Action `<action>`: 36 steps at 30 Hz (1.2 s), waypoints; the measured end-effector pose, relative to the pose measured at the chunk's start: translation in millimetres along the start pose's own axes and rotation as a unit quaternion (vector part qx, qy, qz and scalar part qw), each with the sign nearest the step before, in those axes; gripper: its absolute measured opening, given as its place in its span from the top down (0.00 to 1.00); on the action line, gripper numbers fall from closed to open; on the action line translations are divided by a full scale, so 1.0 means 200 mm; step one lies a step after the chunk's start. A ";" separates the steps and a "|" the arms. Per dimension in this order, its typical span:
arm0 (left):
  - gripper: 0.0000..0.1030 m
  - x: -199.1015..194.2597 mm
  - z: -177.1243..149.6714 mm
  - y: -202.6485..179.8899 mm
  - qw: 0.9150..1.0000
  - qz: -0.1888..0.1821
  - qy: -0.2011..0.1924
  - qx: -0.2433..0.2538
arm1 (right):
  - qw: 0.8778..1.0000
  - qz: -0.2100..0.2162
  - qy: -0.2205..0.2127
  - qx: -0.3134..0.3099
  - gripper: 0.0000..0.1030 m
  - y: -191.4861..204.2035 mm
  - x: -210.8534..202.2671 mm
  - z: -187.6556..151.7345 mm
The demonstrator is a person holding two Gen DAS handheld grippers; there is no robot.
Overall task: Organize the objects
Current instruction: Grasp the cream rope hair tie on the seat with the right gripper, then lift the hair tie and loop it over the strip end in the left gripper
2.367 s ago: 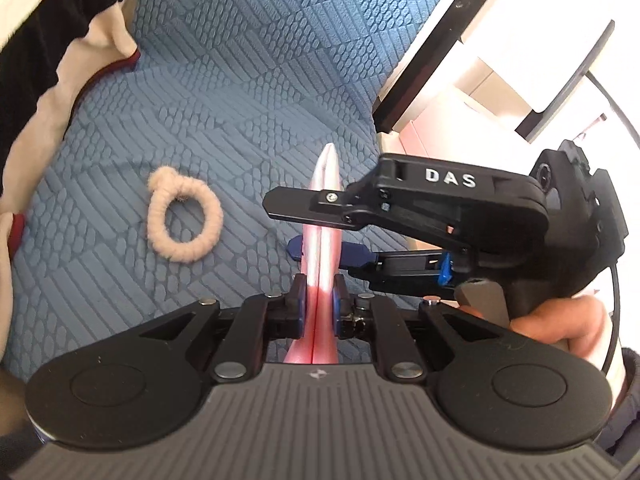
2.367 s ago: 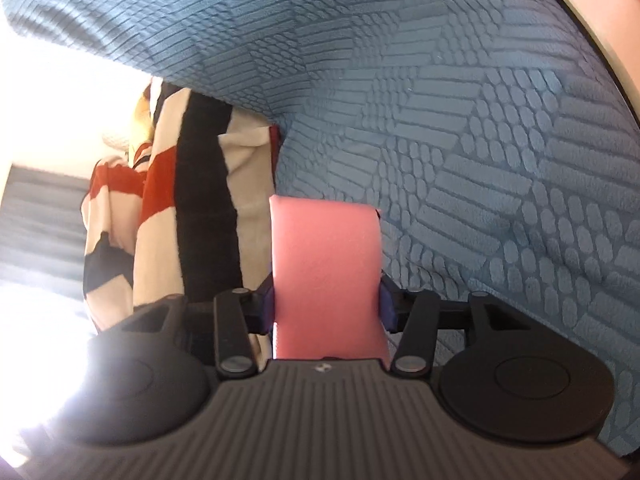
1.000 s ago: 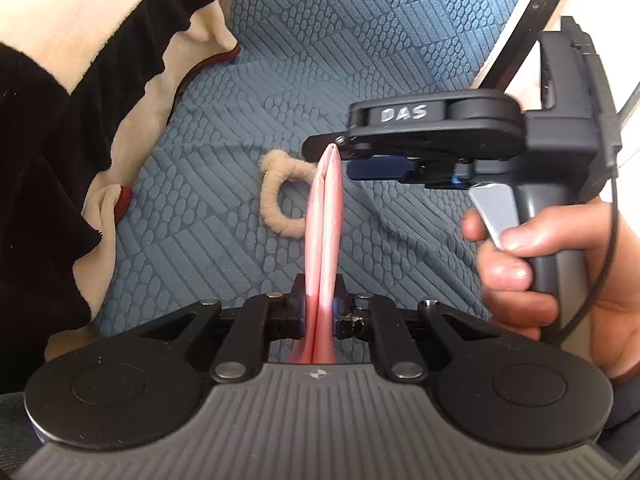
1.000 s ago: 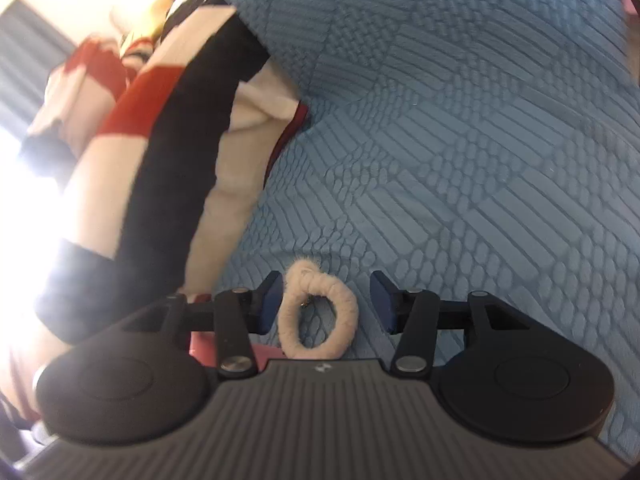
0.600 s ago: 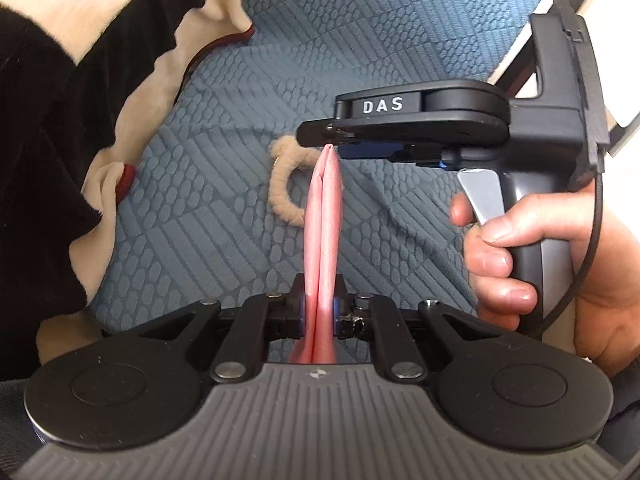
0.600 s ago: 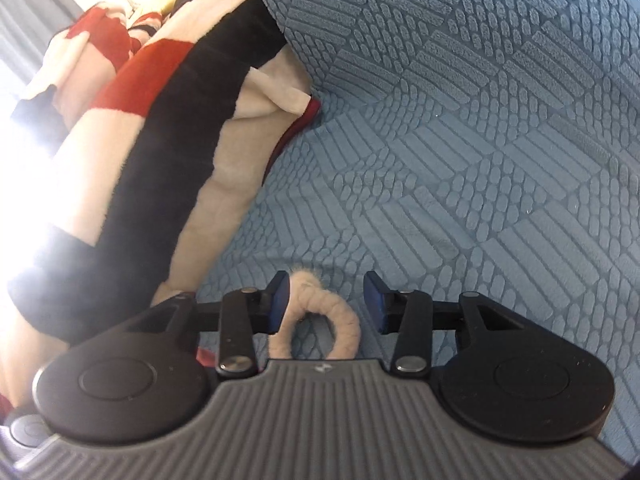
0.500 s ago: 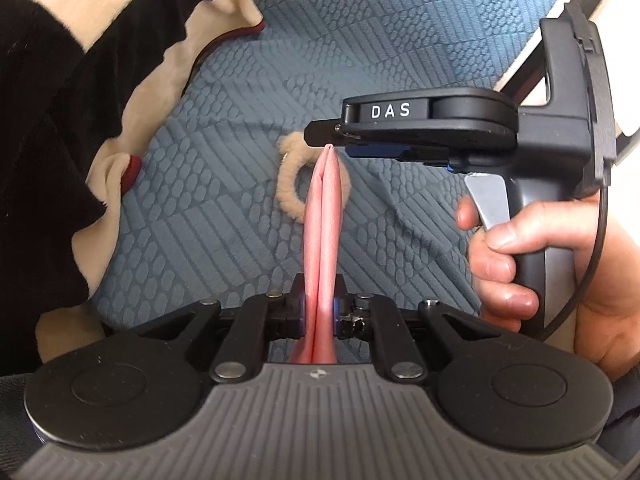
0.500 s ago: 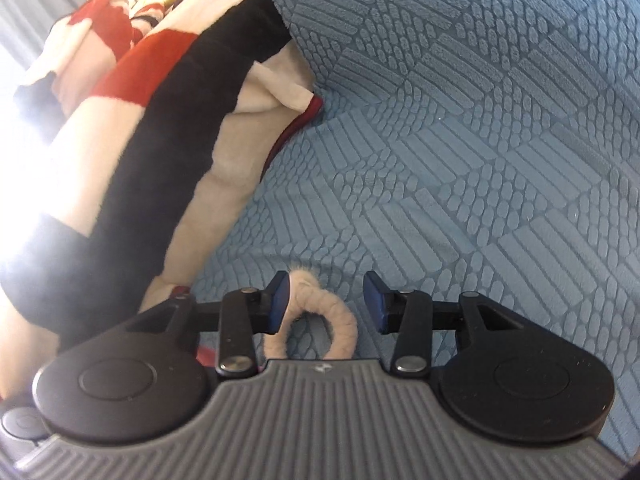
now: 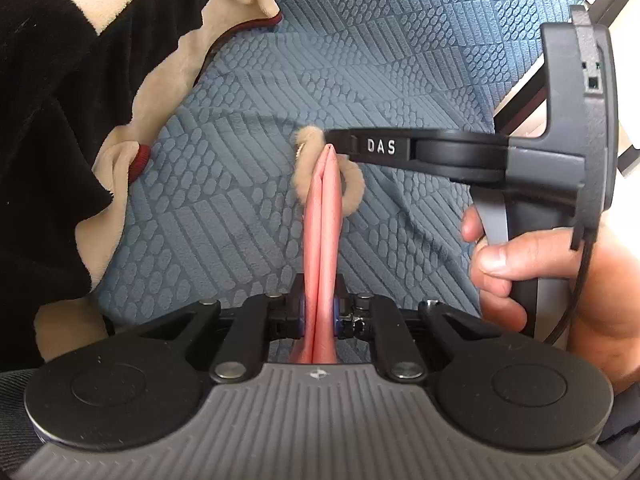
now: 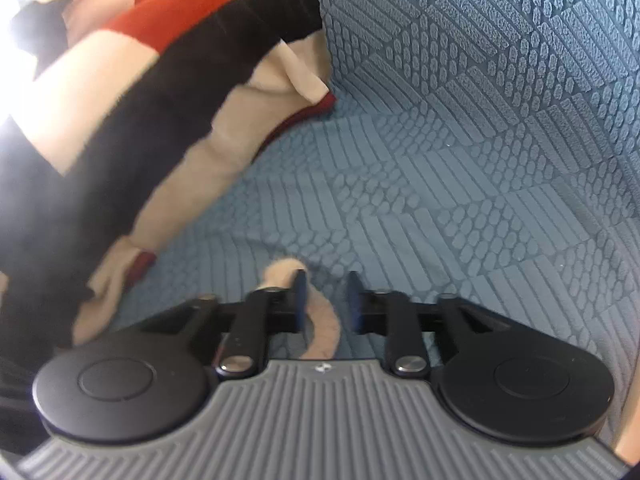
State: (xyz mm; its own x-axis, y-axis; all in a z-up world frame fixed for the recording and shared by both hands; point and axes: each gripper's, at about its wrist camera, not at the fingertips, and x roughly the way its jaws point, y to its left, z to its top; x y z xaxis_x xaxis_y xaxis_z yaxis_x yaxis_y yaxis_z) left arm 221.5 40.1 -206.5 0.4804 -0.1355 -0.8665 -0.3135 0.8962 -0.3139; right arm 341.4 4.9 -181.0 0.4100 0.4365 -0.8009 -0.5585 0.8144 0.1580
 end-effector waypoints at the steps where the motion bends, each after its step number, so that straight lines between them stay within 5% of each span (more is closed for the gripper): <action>1: 0.87 0.00 0.00 0.00 1.000 0.000 0.000 -0.001 | 1.000 -0.013 0.007 -0.011 0.94 0.01 0.01 -0.01; 7: 0.86 0.00 0.00 0.01 1.000 -0.001 0.000 -0.001 | 0.999 -0.032 0.004 -0.019 0.97 0.04 0.02 -0.02; 18: 0.86 0.00 0.00 0.01 1.000 -0.015 0.002 0.010 | 0.991 -0.021 -0.056 0.118 0.97 -0.14 -0.16 -0.04; 24: 0.86 0.00 -0.01 0.01 1.000 -0.010 0.000 0.016 | 0.991 0.042 -0.031 0.120 0.94 -0.14 -0.15 -0.07; 27: 0.86 0.01 -0.01 0.01 1.000 -0.003 0.001 0.018 | 0.995 0.031 -0.019 0.096 0.89 -0.10 -0.14 -0.08; 31: 0.86 0.01 0.00 0.02 1.000 0.001 0.000 0.016 | 0.995 0.038 -0.012 0.096 0.64 -0.09 -0.11 -0.07; 36: 0.86 0.01 0.00 0.02 1.000 0.005 0.002 0.011 | 0.996 0.036 -0.015 0.081 0.65 -0.07 -0.10 -0.08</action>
State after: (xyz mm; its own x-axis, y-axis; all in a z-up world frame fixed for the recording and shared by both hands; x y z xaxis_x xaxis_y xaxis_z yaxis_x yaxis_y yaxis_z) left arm 221.0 43.4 -208.8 0.4747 -0.1286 -0.8707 -0.2994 0.9067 -0.2971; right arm 330.5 -21.0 -176.6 0.3950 0.5054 -0.7672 -0.4649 0.8302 0.3075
